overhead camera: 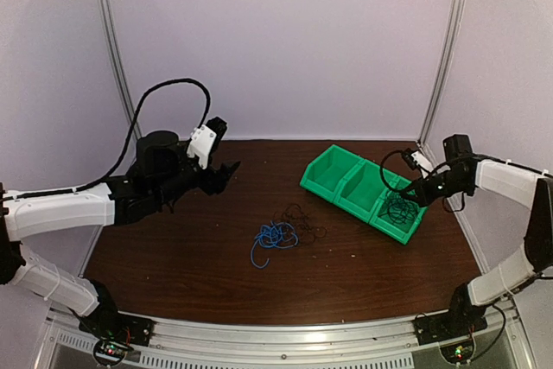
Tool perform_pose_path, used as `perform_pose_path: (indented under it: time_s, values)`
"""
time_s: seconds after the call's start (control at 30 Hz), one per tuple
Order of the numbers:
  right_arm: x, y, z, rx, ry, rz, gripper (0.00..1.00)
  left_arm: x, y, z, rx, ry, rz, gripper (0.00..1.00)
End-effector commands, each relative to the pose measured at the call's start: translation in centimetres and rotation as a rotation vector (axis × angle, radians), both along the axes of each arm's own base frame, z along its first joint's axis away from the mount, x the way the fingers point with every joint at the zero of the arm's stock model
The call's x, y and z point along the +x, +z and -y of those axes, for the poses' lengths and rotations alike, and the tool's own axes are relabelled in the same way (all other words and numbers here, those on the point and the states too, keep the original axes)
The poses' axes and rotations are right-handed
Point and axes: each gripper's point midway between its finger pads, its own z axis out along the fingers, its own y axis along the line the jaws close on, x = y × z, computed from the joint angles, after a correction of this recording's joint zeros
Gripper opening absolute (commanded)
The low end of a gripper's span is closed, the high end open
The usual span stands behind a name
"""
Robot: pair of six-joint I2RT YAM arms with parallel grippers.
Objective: Untangle the cables
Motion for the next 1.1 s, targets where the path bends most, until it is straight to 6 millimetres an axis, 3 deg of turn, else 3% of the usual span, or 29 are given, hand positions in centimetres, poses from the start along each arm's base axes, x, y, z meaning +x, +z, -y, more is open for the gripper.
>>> perform_pose_path:
  time_s: [0.0, 0.13, 0.3, 0.43, 0.53, 0.6, 0.7, 0.83, 0.97, 1.07]
  values:
    - [2.2, -1.6, 3.7, -0.149, -0.167, 0.012, 0.00, -0.2, 1.3, -0.1, -0.042, -0.003, 0.030, 0.70]
    - [3.2, -2.1, 5.4, -0.222, -0.246, 0.038, 0.00, -0.1, 1.2, 0.3, -0.038, -0.013, 0.024, 0.70]
    - [3.9, -4.8, 6.3, -0.344, -0.275, 0.001, 0.00, -0.1, 1.0, 0.6, -0.040, -0.025, 0.012, 0.70]
    - [3.9, -6.1, 4.6, -0.398, -0.226, -0.017, 0.00, -0.2, 0.7, 1.1, -0.038, -0.047, -0.001, 0.70]
    - [4.1, -5.7, 4.4, -0.407, -0.226, -0.008, 0.00, -0.2, 0.6, 1.2, -0.040, -0.054, -0.003, 0.70]
    - [4.0, -4.8, 4.4, -0.403, -0.233, 0.016, 0.05, -0.1, 0.4, 1.4, -0.036, -0.054, -0.012, 0.70]
    - [3.5, -2.6, 4.5, -0.407, -0.231, 0.050, 0.31, 0.1, -0.3, 1.8, -0.027, -0.062, -0.032, 0.70]
    - [2.7, 3.9, 4.4, -0.389, -0.223, 0.179, 0.60, 0.1, -1.1, 2.3, -0.031, -0.074, -0.067, 0.70]
    - [1.4, 8.5, 3.4, -0.360, -0.160, 0.228, 0.68, 0.2, -1.7, 3.3, -0.049, -0.102, -0.119, 0.70]
    - [0.9, 10.4, 1.9, -0.309, -0.090, 0.238, 0.70, 0.4, -2.2, 3.8, -0.046, -0.110, -0.156, 0.70]
